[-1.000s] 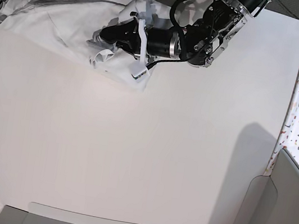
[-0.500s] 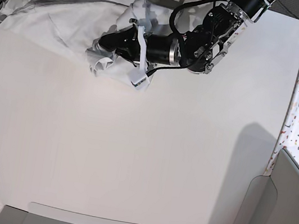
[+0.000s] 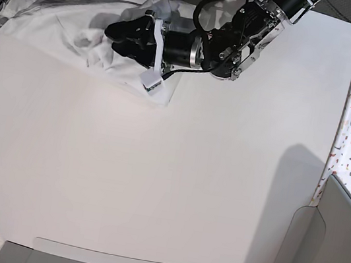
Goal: Layout the t-shirt on the table in an organized manner, then fold the t-shirt properly
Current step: 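Drag the held shirt end with the left gripper toward the right gripper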
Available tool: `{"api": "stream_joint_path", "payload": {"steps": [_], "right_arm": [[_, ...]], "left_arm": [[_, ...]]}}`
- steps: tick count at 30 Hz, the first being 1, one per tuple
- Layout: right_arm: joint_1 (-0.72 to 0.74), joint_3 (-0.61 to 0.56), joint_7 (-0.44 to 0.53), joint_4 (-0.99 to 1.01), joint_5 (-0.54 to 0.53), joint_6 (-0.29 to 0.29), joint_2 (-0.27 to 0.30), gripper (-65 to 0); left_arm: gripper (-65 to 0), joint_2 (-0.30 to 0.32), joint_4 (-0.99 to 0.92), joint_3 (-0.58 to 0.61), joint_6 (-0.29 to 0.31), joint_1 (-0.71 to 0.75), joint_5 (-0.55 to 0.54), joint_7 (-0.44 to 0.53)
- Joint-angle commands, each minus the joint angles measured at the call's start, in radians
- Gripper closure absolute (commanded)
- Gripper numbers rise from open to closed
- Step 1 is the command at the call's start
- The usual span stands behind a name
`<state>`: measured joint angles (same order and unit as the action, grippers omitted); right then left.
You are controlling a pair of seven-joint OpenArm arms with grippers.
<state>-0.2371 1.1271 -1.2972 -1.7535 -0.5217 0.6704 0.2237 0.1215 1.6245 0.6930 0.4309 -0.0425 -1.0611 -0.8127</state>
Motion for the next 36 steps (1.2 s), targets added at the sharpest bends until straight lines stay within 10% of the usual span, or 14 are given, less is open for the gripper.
{"api": "stream_joint_path", "payload": {"steps": [1,11,18,36], "right_arm": [[0.003,0.005,0.017,-0.013,-0.005,0.002,0.021,-42.5],[0.002,0.005,0.017,-0.013,-0.005,0.002,0.021,-42.5],[0.002,0.005,0.017,-0.013,-0.005,0.002,0.021,-42.5],[0.009,0.005,0.017,-0.013,-0.005,0.002,0.021,-42.5]], "left_arm": [[-29.2,-0.012,0.015,-0.002,0.013,-0.012,-0.026,0.019],[-27.1,-0.012,0.021,-0.134,0.013,-0.004,-0.037,0.036],[-0.6,0.039,0.021,-0.261,0.013,0.046,-0.037,0.022],[-0.6,0.082,0.124,-0.261,0.012,0.117,-0.026,-0.112]]}}
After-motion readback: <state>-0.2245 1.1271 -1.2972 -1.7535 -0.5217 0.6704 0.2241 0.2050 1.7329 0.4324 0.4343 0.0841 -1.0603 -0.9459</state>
